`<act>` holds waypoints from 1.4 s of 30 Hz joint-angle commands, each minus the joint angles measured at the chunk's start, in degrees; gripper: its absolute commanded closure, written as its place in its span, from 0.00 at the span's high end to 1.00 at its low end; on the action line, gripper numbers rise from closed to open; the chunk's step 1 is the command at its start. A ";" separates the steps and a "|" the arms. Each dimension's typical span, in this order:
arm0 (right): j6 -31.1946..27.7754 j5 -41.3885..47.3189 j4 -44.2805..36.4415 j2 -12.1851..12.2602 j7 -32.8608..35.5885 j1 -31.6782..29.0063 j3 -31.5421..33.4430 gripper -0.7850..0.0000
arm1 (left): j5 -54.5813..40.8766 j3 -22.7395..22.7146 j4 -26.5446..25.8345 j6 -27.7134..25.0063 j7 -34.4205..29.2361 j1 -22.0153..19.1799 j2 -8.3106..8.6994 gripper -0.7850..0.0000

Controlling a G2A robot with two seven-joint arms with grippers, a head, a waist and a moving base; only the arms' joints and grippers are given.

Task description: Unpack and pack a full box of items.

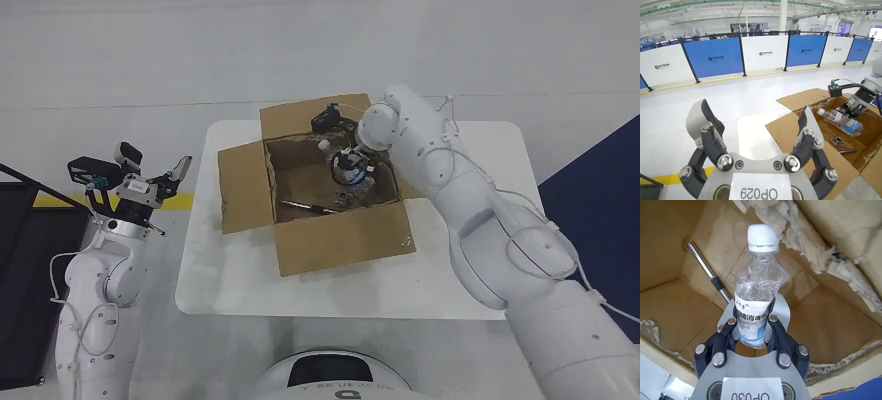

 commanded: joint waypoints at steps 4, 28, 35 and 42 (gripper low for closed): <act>0.71 -0.15 -20.60 7.17 5.33 -6.07 8.71 0.00 | 0.00 0.00 0.00 0.00 0.00 0.00 0.00 1.00; 10.93 5.56 -88.00 22.80 9.83 -59.84 65.95 0.00 | 0.00 0.00 0.00 0.00 0.00 0.00 0.00 1.00; 13.73 10.07 -80.73 23.70 9.80 -63.88 72.08 0.00 | 0.00 0.00 0.00 0.00 0.00 0.00 0.00 1.00; 19.83 8.76 -71.91 24.58 14.99 -60.55 68.78 0.00 | 0.00 0.00 0.00 0.00 0.00 0.00 0.00 1.00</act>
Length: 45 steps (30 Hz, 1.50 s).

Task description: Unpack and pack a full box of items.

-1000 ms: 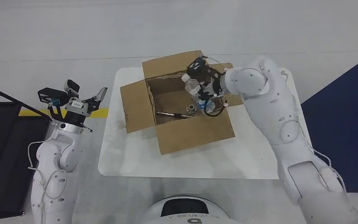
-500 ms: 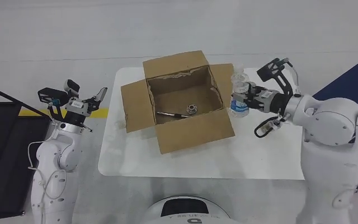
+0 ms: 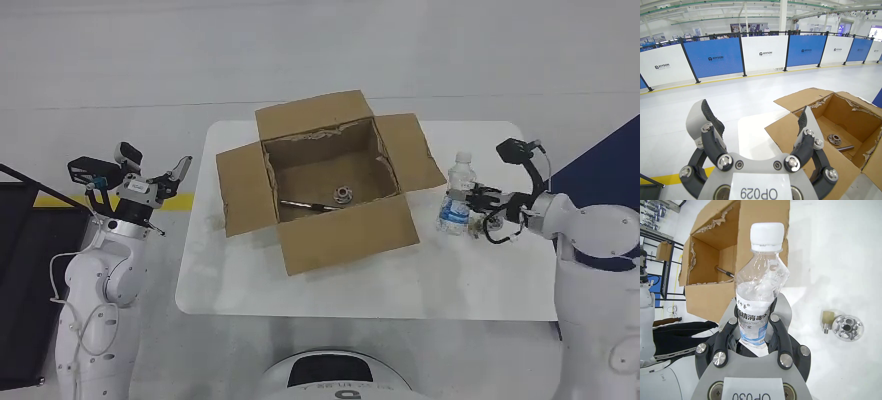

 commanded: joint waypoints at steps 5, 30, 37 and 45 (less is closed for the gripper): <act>3.91 0.53 17.45 0.55 5.96 11.35 -6.50 0.00 | 0.00 0.00 0.00 0.00 0.00 0.00 0.00 1.00; 6.72 -3.30 44.81 2.10 10.17 27.22 -18.21 0.45 | 0.00 0.00 0.00 0.00 0.00 0.00 0.00 1.00; 8.82 -4.02 44.31 2.84 10.17 27.25 -19.29 0.86 | 0.00 0.00 0.00 0.00 0.00 0.00 0.00 1.00; 10.54 -3.01 36.13 4.19 8.97 24.47 -16.28 1.00 | 0.00 0.00 0.00 0.00 0.00 0.00 0.00 1.00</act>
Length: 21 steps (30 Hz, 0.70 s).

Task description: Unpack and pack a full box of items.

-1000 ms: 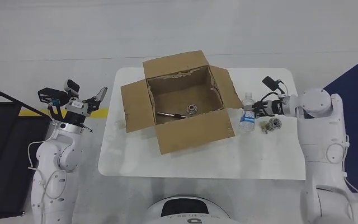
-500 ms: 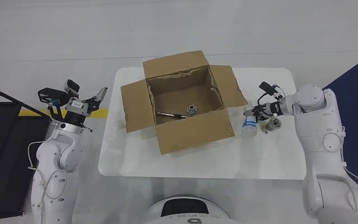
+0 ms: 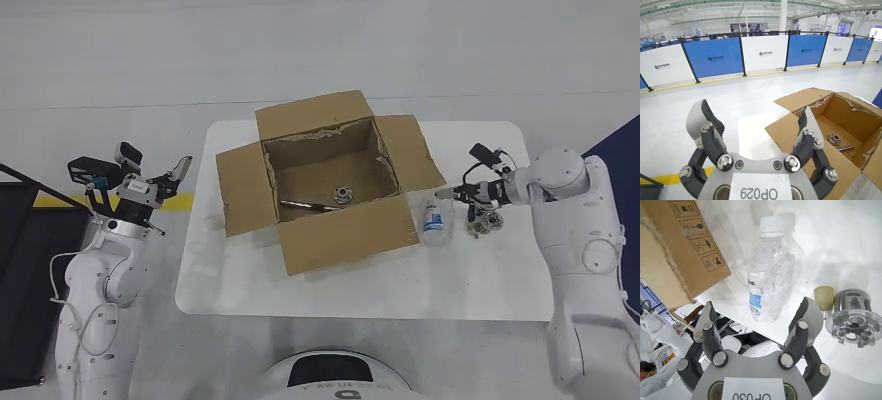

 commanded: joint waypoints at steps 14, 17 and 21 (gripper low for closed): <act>6.93 2.59 -28.45 1.35 0.97 -3.82 1.71 1.00 | 0.00 0.00 0.00 0.00 0.00 0.00 0.00 1.00; 6.93 2.59 -28.45 1.35 0.97 -3.82 1.71 1.00 | 0.00 0.00 0.00 0.00 0.00 0.00 0.00 1.00; 6.93 2.59 -28.45 1.35 0.97 -3.82 1.71 1.00 | 0.00 0.00 0.00 0.00 0.00 0.00 0.00 1.00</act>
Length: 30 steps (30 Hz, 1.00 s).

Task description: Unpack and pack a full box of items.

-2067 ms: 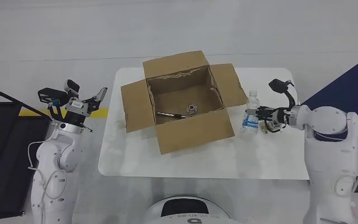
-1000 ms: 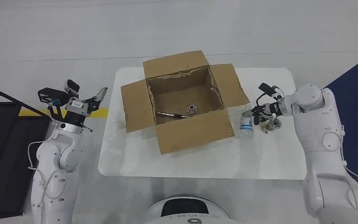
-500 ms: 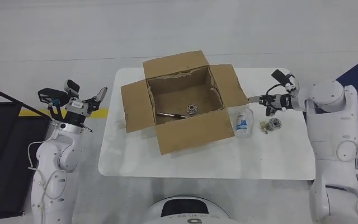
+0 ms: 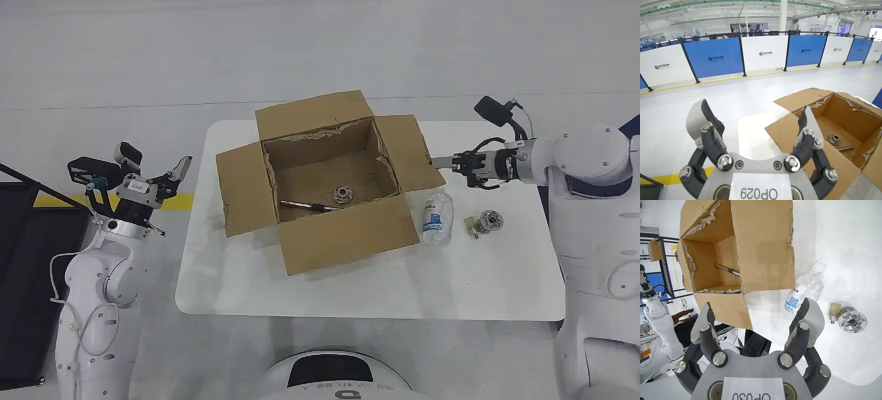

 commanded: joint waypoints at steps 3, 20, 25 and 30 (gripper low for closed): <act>-0.93 2.27 0.26 -0.17 -3.23 -0.47 -0.08 1.00 | 0.00 0.00 0.00 0.00 0.00 0.00 0.00 1.00; -22.26 0.78 20.71 -10.70 -14.05 33.39 -46.87 1.00 | 0.00 0.00 0.00 0.00 0.00 0.00 0.00 1.00; -22.26 0.78 20.71 -10.70 -14.05 33.39 -46.87 1.00 | 0.00 0.00 0.00 0.00 0.00 0.00 0.00 1.00; -21.91 0.02 21.37 -10.68 -14.45 33.07 -47.05 1.00 | 0.00 0.00 0.00 0.00 0.00 0.00 0.00 1.00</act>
